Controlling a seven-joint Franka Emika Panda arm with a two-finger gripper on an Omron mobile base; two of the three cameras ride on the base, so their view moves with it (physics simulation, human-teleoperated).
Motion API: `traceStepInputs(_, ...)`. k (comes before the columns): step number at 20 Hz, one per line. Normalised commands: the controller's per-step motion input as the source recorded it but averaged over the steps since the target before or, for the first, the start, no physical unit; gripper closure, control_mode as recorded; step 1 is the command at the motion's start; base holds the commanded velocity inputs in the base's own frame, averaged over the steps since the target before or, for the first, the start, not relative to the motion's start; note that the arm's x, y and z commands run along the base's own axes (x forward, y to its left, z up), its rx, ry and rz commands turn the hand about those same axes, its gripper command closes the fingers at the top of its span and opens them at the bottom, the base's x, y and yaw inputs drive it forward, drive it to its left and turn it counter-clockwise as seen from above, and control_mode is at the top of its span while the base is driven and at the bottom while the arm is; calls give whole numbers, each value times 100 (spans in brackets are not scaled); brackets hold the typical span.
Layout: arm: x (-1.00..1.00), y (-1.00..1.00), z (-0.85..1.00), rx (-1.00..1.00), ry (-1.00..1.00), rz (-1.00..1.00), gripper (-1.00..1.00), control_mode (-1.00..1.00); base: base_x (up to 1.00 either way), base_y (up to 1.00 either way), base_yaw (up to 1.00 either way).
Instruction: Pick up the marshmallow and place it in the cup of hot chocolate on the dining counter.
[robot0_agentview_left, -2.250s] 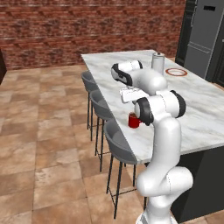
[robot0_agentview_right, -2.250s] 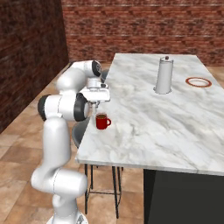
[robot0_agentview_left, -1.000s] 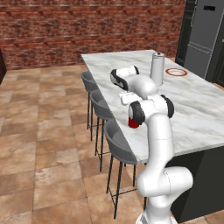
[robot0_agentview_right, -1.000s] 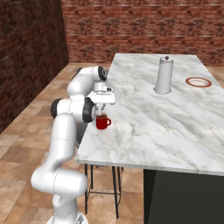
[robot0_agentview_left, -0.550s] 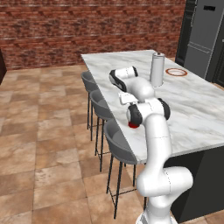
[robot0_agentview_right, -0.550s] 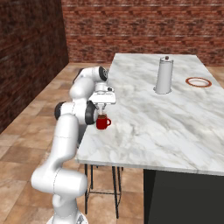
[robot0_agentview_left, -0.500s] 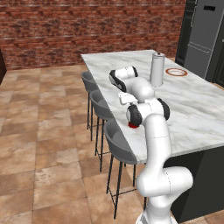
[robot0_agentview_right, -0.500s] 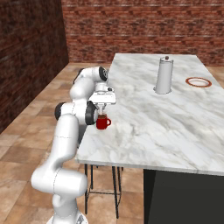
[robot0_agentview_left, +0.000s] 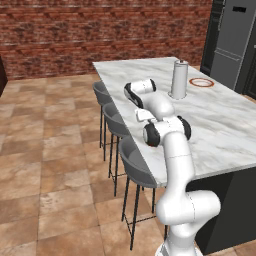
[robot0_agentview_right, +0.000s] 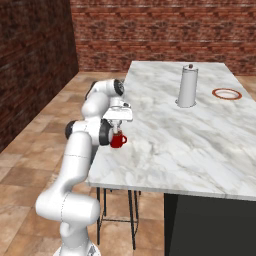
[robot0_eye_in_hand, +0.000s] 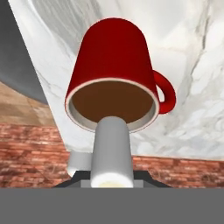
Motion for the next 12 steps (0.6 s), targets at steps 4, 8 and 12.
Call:
traceStepInputs(4, 0, 0, -13, 0, 0, 0, 100, -100, 0, 0, 0)
traceStepInputs(8, 0, 0, -12, 0, 0, 0, 100, -100, 0, 0, 0)
traceStepInputs(12, 6, 0, -10, 0, 0, 0, 100, -100, 0, 0, 0)
